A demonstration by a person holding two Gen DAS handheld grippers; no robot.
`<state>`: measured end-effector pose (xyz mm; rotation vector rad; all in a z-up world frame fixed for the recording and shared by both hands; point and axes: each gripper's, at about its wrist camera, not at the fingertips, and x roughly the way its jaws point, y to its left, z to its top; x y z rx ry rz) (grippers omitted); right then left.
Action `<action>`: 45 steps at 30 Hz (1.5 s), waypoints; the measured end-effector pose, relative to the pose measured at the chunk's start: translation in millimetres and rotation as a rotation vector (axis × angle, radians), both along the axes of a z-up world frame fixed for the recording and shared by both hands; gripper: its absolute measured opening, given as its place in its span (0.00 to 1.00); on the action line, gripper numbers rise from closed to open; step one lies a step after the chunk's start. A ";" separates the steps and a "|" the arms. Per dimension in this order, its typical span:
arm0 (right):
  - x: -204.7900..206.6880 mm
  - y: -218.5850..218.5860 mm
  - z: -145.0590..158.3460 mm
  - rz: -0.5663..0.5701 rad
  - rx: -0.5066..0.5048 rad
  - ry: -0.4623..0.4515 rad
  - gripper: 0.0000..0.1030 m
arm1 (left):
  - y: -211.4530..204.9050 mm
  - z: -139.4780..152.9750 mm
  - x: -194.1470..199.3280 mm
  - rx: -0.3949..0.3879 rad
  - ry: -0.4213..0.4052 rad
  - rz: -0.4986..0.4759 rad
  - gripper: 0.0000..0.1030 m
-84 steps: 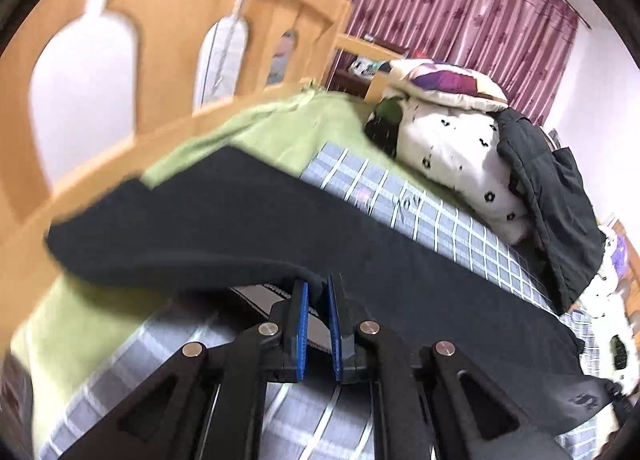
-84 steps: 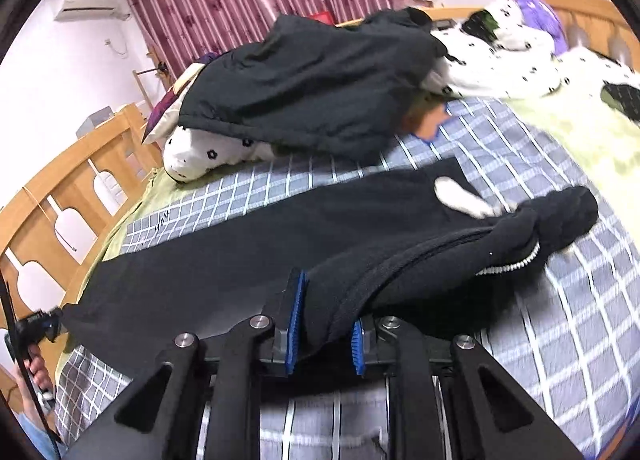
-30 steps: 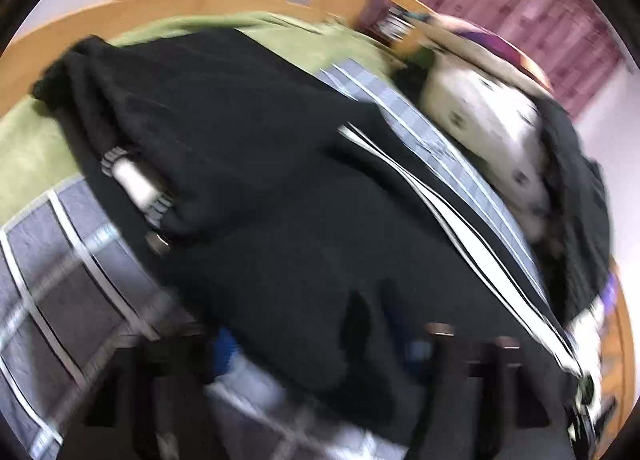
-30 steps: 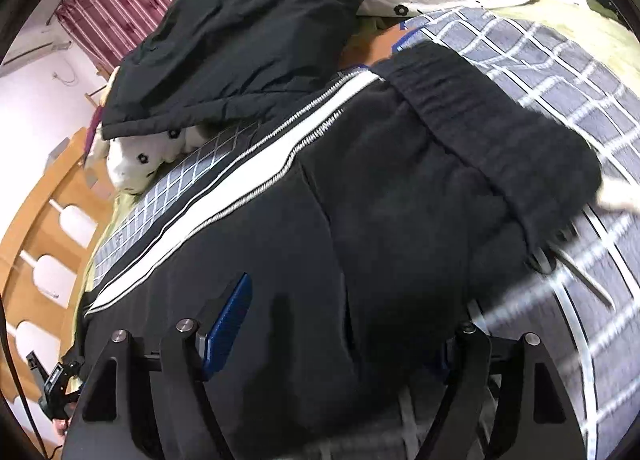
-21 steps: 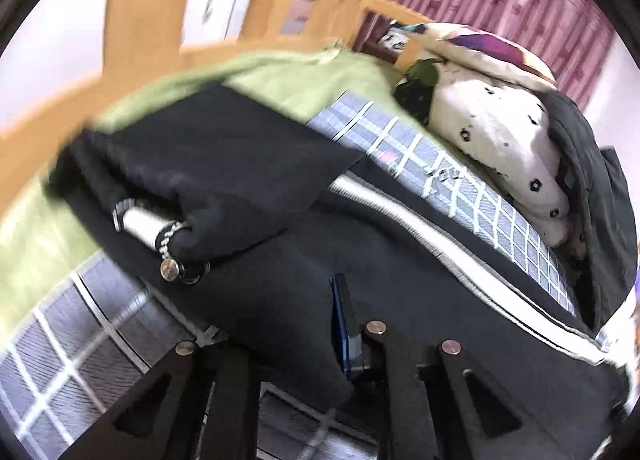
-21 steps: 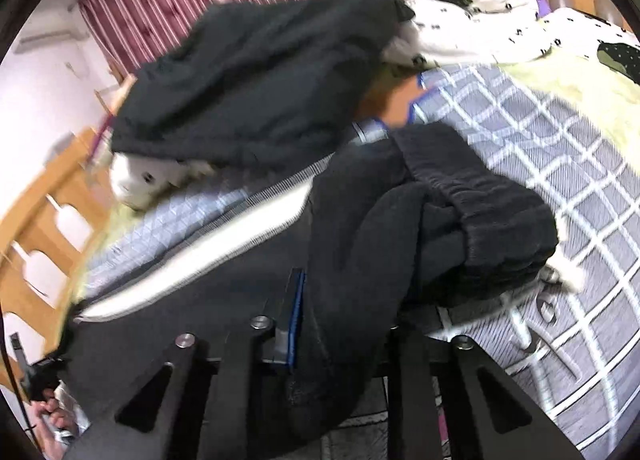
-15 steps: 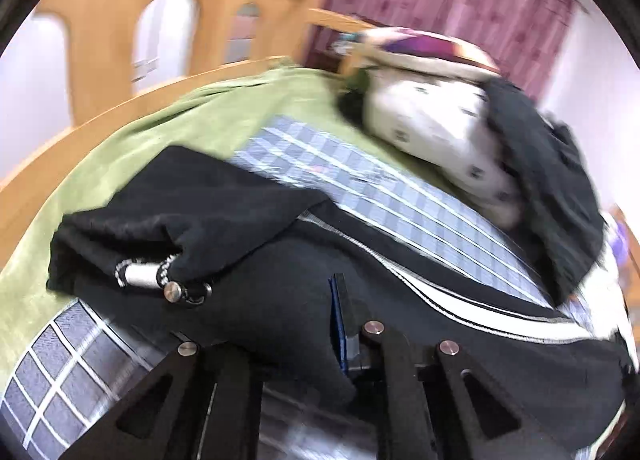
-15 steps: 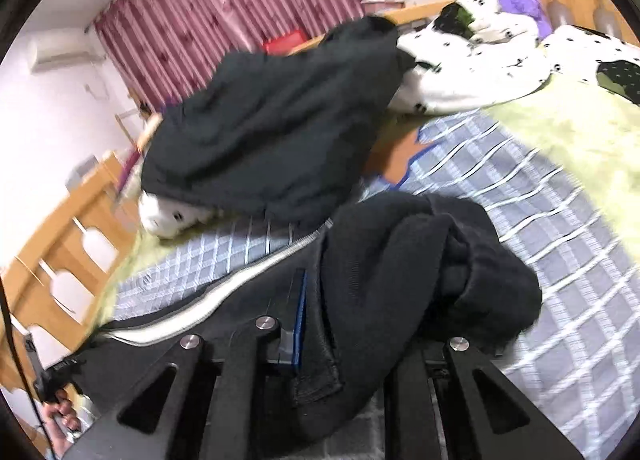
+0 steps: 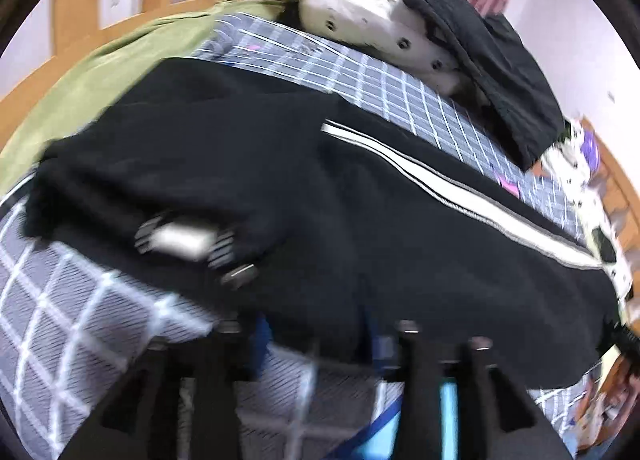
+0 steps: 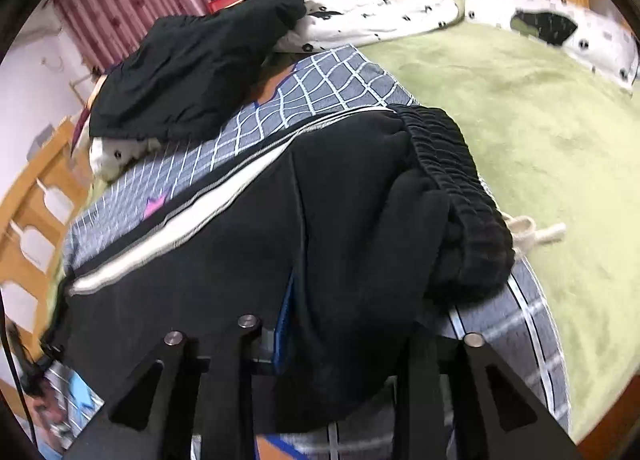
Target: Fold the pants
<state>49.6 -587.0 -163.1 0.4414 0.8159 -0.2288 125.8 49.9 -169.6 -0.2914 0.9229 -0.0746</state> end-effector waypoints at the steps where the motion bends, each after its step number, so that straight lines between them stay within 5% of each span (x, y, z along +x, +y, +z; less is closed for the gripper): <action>1: -4.1 8.2 1.4 -0.001 -0.048 0.021 0.33 | 9.3 6.5 -9.1 -0.006 -0.024 0.008 0.52; 2: -11.9 12.6 0.7 -0.006 -0.085 0.041 0.41 | 15.6 10.6 -19.6 -0.005 -0.050 0.016 0.53; 6: -34.7 30.6 11.3 -0.024 -0.196 0.038 0.46 | 31.2 34.3 -39.5 0.069 -0.144 0.037 0.60; 11: -56.4 34.9 23.1 -0.101 -0.131 -0.013 0.49 | 20.4 37.7 -21.1 0.064 -0.153 -0.025 0.60; 14: -59.5 41.4 27.9 -0.120 -0.101 -0.015 0.49 | 3.4 23.7 5.5 0.187 -0.124 0.001 0.60; 15: -60.4 45.6 30.5 -0.110 -0.077 -0.026 0.49 | 2.7 17.7 10.5 0.230 -0.123 0.017 0.58; 16: -60.5 50.8 33.4 -0.101 -0.059 -0.035 0.49 | 3.5 14.7 16.1 0.270 -0.123 0.036 0.30; 17: -58.3 55.2 35.4 -0.095 -0.058 -0.039 0.49 | 7.3 13.0 25.7 0.295 -0.129 0.038 0.14; 22: -49.7 94.3 47.9 -0.033 -0.159 -0.035 0.49 | 69.7 38.5 61.5 0.285 -0.196 0.227 0.11; 27: -33.2 122.9 42.8 0.020 -0.159 -0.031 0.49 | 118.3 59.7 113.9 0.208 -0.224 0.266 0.11; 35: -9.2 152.5 16.3 0.080 -0.126 0.015 0.49 | 119.0 76.1 139.6 0.124 -0.199 0.253 0.22; 37: -4.3 158.3 16.5 0.099 -0.122 0.004 0.49 | 115.7 73.6 133.7 0.118 -0.197 0.228 0.35; 40: 11.2 167.6 21.2 0.144 -0.141 -0.001 0.49 | 113.4 70.2 123.4 0.146 -0.219 0.221 0.40; 43: 24.1 176.0 24.8 0.180 -0.148 -0.003 0.49 | 115.8 74.5 106.6 0.214 -0.262 0.282 0.75; 45: 27.0 180.8 23.8 0.198 -0.138 -0.003 0.49 | 119.5 76.0 91.7 0.166 -0.282 0.264 0.75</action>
